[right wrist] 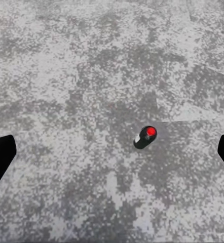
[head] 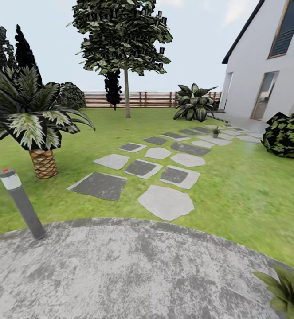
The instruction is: Pick up the pesticide atomizer in the garden and spray insectifuge to fully cover both potted plants in the garden.
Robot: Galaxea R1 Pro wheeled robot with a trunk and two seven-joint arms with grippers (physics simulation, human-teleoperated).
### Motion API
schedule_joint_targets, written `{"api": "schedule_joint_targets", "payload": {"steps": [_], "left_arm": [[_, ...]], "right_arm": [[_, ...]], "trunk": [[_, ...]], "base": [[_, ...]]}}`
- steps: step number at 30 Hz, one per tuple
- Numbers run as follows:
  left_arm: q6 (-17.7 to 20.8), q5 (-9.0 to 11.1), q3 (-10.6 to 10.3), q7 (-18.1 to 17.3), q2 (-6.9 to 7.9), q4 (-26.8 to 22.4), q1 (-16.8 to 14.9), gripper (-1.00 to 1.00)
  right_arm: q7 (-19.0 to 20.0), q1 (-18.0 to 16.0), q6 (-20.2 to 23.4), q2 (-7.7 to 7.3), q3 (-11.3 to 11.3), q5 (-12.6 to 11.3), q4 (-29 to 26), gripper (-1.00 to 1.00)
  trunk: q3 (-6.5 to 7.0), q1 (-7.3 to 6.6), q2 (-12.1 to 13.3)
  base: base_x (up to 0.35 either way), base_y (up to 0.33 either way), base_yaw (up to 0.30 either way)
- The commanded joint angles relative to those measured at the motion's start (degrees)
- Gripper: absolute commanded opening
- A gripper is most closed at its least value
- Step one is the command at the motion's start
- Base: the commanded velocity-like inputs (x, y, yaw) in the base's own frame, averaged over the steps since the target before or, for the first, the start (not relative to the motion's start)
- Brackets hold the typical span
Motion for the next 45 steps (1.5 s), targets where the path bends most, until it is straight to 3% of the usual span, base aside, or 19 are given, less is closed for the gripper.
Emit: {"api": "schedule_joint_targets", "payload": {"steps": [1, 11, 25, 45], "left_arm": [[-0.2, 0.5, -0.1, 0.0, 0.01, 0.1, -0.1, 1.00], [-0.2, 0.4, -0.1, 0.0, 0.01, 0.1, -0.1, 1.00], [-0.2, 0.3, -0.1, 0.0, 0.01, 0.1, -0.1, 1.00], [-0.2, 0.4, -0.1, 0.0, 0.01, 0.1, -0.1, 1.00]], "right_arm": [[0.0, 0.0, -0.2, -0.01, 0.0, 0.0, 0.0, 1.00], [0.0, 0.0, -0.2, 0.32, 0.1, 0.0, -0.3, 1.00], [0.1, 0.0, 0.0, 0.02, -0.1, 0.0, -0.1, 1.00], [0.1, 0.0, 0.0, 0.03, -0.1, 0.0, -0.1, 1.00]], "trunk": [[-0.05, 0.00, 0.0], [-0.35, 0.00, 0.0], [-0.35, 0.00, 0.0], [-0.35, 0.00, 0.0]], "base": [[0.012, 0.308, 0.277], [0.031, 0.307, 0.150], [0.278, 0.221, -0.005], [0.319, 0.131, -0.255]]}}
